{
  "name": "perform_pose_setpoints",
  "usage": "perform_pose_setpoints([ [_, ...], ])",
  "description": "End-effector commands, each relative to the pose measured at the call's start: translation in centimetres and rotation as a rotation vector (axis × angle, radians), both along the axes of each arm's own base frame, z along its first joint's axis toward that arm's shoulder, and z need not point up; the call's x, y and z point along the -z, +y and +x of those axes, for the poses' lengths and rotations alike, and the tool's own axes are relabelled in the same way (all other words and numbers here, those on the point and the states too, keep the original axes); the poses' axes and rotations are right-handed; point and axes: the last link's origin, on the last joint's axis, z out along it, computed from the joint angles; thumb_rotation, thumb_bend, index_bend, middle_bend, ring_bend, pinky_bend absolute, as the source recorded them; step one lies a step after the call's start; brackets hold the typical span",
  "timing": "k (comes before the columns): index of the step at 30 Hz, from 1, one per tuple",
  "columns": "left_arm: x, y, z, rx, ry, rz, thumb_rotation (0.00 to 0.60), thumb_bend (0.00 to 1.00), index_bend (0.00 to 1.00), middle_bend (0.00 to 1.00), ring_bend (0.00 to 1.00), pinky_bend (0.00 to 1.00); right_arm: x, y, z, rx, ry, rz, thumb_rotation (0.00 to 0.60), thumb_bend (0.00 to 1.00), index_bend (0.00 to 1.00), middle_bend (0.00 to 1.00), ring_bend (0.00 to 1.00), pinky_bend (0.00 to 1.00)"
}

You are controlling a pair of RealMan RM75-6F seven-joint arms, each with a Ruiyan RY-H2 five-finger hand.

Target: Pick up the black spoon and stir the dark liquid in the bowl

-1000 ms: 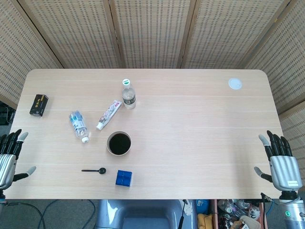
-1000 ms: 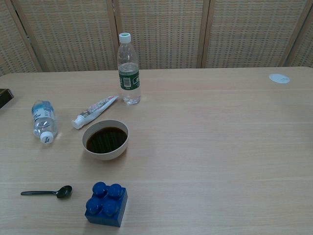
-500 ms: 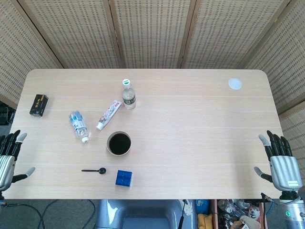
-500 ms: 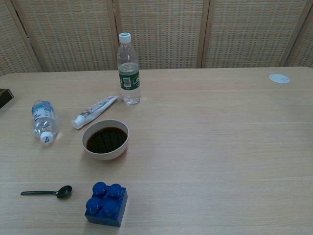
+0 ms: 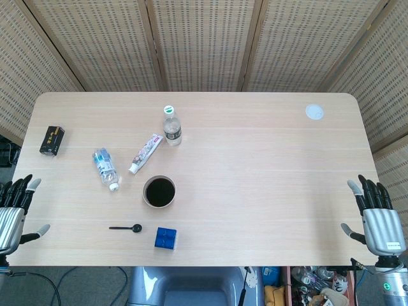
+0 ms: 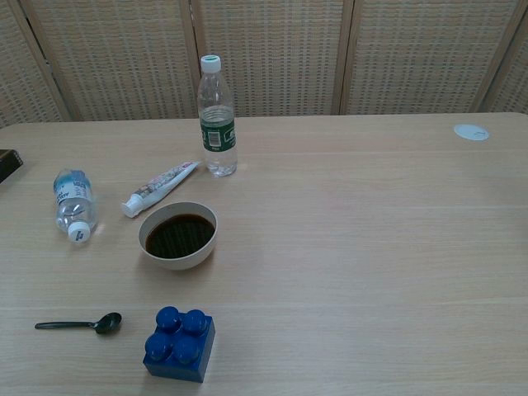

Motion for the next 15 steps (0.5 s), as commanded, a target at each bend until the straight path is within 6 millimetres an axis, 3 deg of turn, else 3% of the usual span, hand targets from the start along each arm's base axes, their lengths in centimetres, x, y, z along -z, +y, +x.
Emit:
perform_pose_setpoints([
  [1, 0.6, 0.0, 0.5, 0.015, -0.002, -0.028, 0.600, 0.14, 0.00, 0.03, 0.02, 0.00, 0.1, -0.1, 0.0, 0.000, -0.003, 0.005, 0.600, 0.15, 0.09, 0.05, 0.00, 0.00],
  [3, 1.0, 0.0, 0.7, 0.022, -0.005, -0.046, 0.600, 0.14, 0.01, 0.08, 0.06, 0.02, 0.2, -0.1, 0.0, -0.001, -0.004, 0.008, 0.600, 0.15, 0.09, 0.05, 0.00, 0.00],
  [8, 2.2, 0.4, 1.4, 0.052, 0.013, -0.113, 0.600, 0.14, 0.14, 0.24, 0.24, 0.30, 0.3, -0.2, 0.2, -0.005, -0.008, 0.010, 0.600, 0.15, 0.09, 0.05, 0.00, 0.00],
  [15, 4.5, 0.9, 2.8, 0.117, 0.029, -0.224, 0.600, 0.14, 0.31, 0.46, 0.45, 0.53, 0.4, 0.0, 0.1, -0.002, -0.013, 0.017, 0.600, 0.15, 0.09, 0.05, 0.00, 0.00],
])
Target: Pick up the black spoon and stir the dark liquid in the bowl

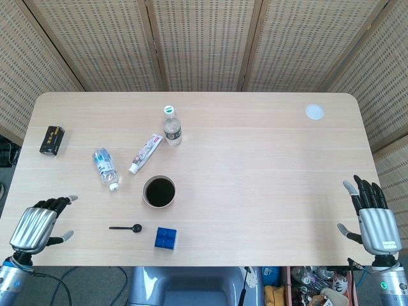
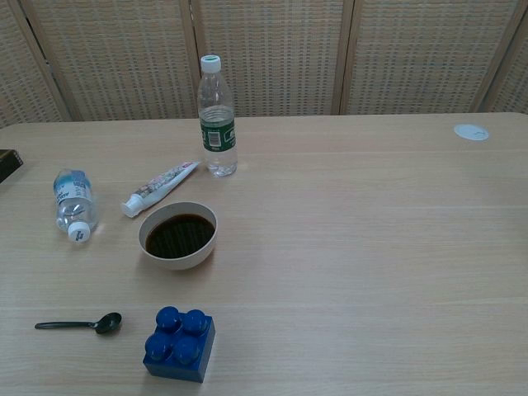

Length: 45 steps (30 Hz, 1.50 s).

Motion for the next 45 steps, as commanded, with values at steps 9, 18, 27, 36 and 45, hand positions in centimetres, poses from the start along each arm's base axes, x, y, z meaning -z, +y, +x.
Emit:
perform_pose_setpoints([
  [9, 4.2, 1.1, 1.0, 0.045, 0.053, -0.154, 0.600, 0.14, 0.36, 0.70, 0.68, 0.70, -0.2, 0.4, -0.3, 0.009, 0.003, 0.004, 0.600, 0.15, 0.09, 0.05, 0.00, 0.00],
  [18, 7.5, 2.3, 0.9, 0.040, 0.103, -0.228, 0.600, 0.18, 0.41, 0.78, 0.76, 0.75, -0.1, 0.4, -0.4, 0.012, 0.005, 0.015, 0.600, 0.15, 0.09, 0.05, 0.00, 0.00],
  [27, 10.0, 3.3, 0.3, -0.009, 0.112, -0.279, 0.600, 0.32, 0.43, 0.78, 0.76, 0.75, -0.2, 0.7, -0.7, 0.025, 0.008, 0.017, 0.600, 0.15, 0.09, 0.05, 0.00, 0.00],
  [36, 11.6, 4.0, -0.1, -0.033, 0.116, -0.303, 0.600, 0.34, 0.46, 0.78, 0.77, 0.75, -0.3, 1.0, -0.7, 0.032, 0.012, 0.015, 0.600, 0.15, 0.09, 0.05, 0.00, 0.00],
  [45, 13.1, 4.3, -0.6, -0.071, 0.105, -0.320, 0.600, 0.35, 0.47, 0.79, 0.77, 0.75, -0.5, 1.1, -0.7, 0.039, 0.020, 0.015, 0.600, 0.15, 0.09, 0.05, 0.00, 0.00],
])
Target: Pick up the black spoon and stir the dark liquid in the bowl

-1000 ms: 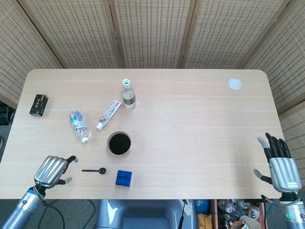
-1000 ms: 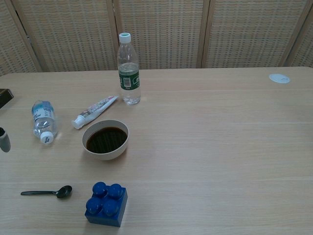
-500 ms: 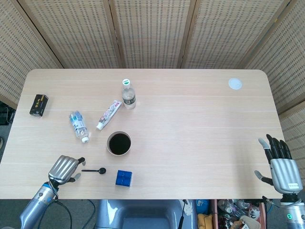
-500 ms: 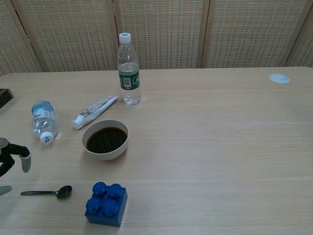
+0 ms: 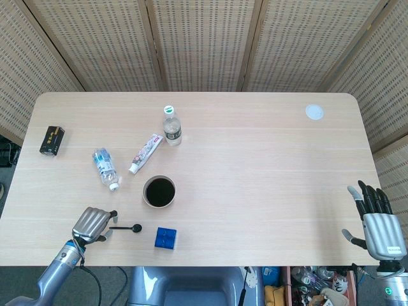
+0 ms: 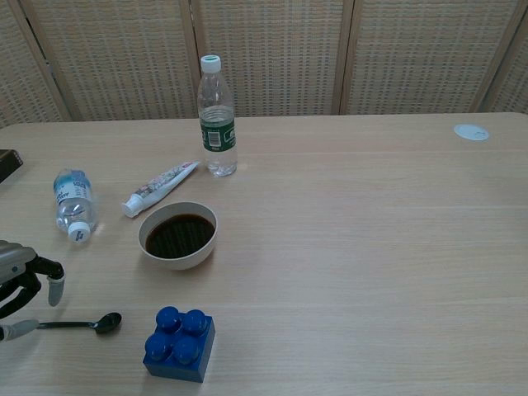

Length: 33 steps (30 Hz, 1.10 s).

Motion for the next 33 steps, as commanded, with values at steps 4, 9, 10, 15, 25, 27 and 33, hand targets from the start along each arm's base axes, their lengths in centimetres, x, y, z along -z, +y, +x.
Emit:
perform_pose_setpoints([
  [4, 0.7, 0.1, -0.2, -0.017, -0.001, -0.009, 0.600, 0.35, 0.48, 0.79, 0.77, 0.75, 0.0, 0.1, 0.0, 0.005, 0.002, 0.001, 0.600, 0.15, 0.09, 0.05, 0.00, 0.00],
  [9, 1.1, 0.2, -0.3, -0.029, -0.005, -0.007, 0.600, 0.35, 0.50, 0.80, 0.77, 0.75, -0.1, 0.2, -0.1, 0.011, 0.002, 0.002, 0.600, 0.15, 0.09, 0.05, 0.00, 0.00],
  [10, 1.2, 0.2, -0.3, -0.032, -0.006, -0.008, 0.600, 0.35, 0.50, 0.80, 0.77, 0.75, -0.1, 0.2, -0.2, 0.013, 0.003, 0.002, 0.600, 0.15, 0.09, 0.05, 0.00, 0.00],
  [15, 1.5, 0.2, -0.5, -0.041, -0.006, -0.006, 0.600, 0.35, 0.50, 0.80, 0.78, 0.76, -0.1, 0.2, -0.3, 0.019, 0.004, 0.000, 0.600, 0.15, 0.09, 0.05, 0.00, 0.00],
  [25, 2.1, 0.5, -0.5, -0.055, -0.004, -0.010, 0.600, 0.35, 0.50, 0.80, 0.78, 0.76, -0.1, 0.2, -0.5, 0.030, 0.004, 0.003, 0.600, 0.15, 0.09, 0.05, 0.00, 0.00],
  [27, 2.2, 0.5, -0.5, -0.058, -0.006, -0.013, 0.600, 0.35, 0.50, 0.80, 0.78, 0.76, -0.1, 0.3, -0.5, 0.032, 0.004, 0.003, 0.600, 0.15, 0.09, 0.05, 0.00, 0.00],
  [33, 2.5, 0.6, -0.5, -0.065, -0.006, -0.020, 0.600, 0.35, 0.51, 0.80, 0.78, 0.76, -0.2, 0.4, -0.6, 0.038, 0.005, 0.002, 0.600, 0.15, 0.09, 0.05, 0.00, 0.00],
])
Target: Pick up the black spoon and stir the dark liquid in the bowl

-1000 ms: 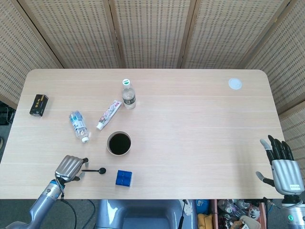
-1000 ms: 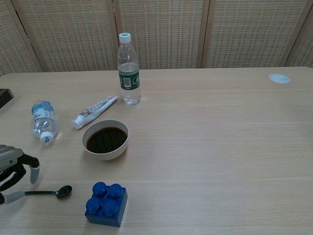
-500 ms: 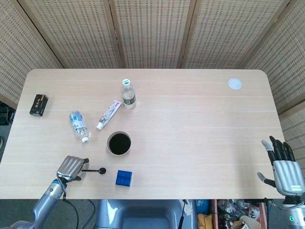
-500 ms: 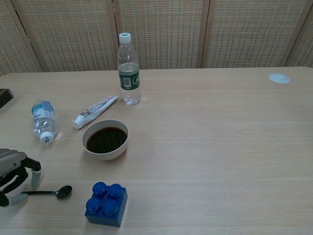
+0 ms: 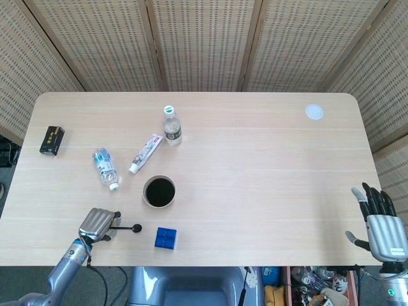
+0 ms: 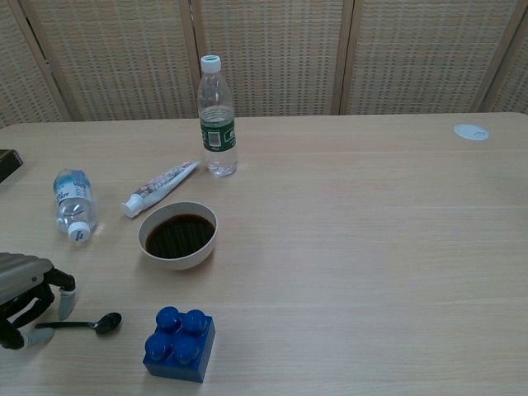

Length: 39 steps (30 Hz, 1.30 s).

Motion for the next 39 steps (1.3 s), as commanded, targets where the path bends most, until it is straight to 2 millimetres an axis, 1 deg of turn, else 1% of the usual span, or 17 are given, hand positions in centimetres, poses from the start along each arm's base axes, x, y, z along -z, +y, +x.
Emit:
perform_pose_setpoints([
  [1, 0.1, 0.0, 0.0, -0.002, 0.002, -0.003, 0.600, 0.36, 0.51, 0.80, 0.78, 0.76, 0.0, 0.0, 0.0, 0.002, 0.000, 0.000, 0.600, 0.15, 0.09, 0.05, 0.00, 0.00],
  [9, 0.3, 0.1, -0.1, -0.012, 0.009, -0.015, 0.600, 0.40, 0.51, 0.81, 0.78, 0.76, -0.1, 0.1, -0.1, 0.009, 0.001, -0.003, 0.600, 0.15, 0.09, 0.05, 0.00, 0.00],
  [14, 0.3, 0.0, -0.3, -0.019, 0.018, -0.029, 0.600, 0.46, 0.53, 0.81, 0.78, 0.76, -0.1, 0.2, -0.2, 0.013, 0.000, -0.005, 0.600, 0.15, 0.09, 0.05, 0.00, 0.00],
  [18, 0.2, 0.0, -0.3, -0.027, 0.018, -0.036, 0.600, 0.49, 0.55, 0.82, 0.78, 0.76, -0.1, 0.3, -0.2, 0.014, -0.003, -0.007, 0.600, 0.15, 0.09, 0.05, 0.00, 0.00],
  [23, -0.1, 0.1, -0.2, -0.027, 0.017, -0.032, 0.600, 0.51, 0.58, 0.84, 0.79, 0.76, -0.1, 0.4, -0.2, 0.014, -0.005, -0.008, 0.600, 0.15, 0.09, 0.05, 0.00, 0.00],
  [30, -0.5, 0.2, -0.1, -0.031, 0.015, -0.028, 0.600, 0.52, 0.59, 0.84, 0.79, 0.76, -0.2, 0.5, -0.3, 0.016, -0.006, -0.011, 0.600, 0.15, 0.09, 0.05, 0.00, 0.00],
  [39, -2.2, 1.2, 0.6, -0.015, -0.010, 0.011, 0.600, 0.52, 0.60, 0.84, 0.79, 0.76, -0.2, 0.4, -0.4, 0.015, -0.009, -0.015, 0.600, 0.15, 0.09, 0.05, 0.00, 0.00],
])
